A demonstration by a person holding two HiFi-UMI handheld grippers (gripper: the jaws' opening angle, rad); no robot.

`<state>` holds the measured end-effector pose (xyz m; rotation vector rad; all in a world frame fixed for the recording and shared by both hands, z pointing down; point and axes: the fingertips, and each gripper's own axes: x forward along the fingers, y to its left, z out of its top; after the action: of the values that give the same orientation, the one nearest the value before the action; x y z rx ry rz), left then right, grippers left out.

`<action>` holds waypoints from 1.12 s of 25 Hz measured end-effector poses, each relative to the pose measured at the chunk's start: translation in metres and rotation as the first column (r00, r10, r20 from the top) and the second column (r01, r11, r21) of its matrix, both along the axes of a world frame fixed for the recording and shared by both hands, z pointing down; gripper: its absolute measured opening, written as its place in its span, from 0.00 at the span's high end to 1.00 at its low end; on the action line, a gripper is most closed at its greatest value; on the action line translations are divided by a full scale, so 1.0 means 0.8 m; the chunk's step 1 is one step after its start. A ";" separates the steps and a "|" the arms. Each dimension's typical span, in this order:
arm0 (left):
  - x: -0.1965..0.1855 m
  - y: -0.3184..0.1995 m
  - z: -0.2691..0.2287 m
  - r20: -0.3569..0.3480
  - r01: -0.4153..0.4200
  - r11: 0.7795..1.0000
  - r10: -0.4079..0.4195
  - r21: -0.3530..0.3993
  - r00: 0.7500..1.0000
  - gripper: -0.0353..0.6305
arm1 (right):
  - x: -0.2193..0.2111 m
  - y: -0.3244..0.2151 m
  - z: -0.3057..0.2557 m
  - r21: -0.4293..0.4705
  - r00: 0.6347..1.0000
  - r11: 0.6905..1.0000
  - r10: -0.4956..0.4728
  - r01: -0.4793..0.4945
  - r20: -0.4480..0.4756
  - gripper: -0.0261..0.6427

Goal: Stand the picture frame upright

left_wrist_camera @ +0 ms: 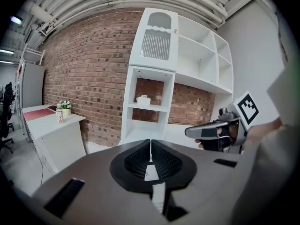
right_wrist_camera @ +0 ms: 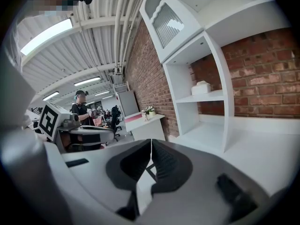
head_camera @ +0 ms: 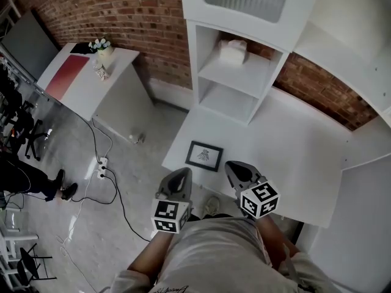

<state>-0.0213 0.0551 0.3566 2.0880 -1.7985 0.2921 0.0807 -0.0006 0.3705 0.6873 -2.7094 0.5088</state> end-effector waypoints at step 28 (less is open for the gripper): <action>-0.072 -0.116 0.093 -0.032 -0.252 0.948 0.251 -0.197 0.968 0.92 | -0.023 -0.074 0.089 -0.159 0.958 0.947 0.263 -0.280 -0.119 0.92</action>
<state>-0.0785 -0.0374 0.4311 2.1677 -1.4315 0.5111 0.0621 -0.0601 0.4419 1.0144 -2.4558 0.7478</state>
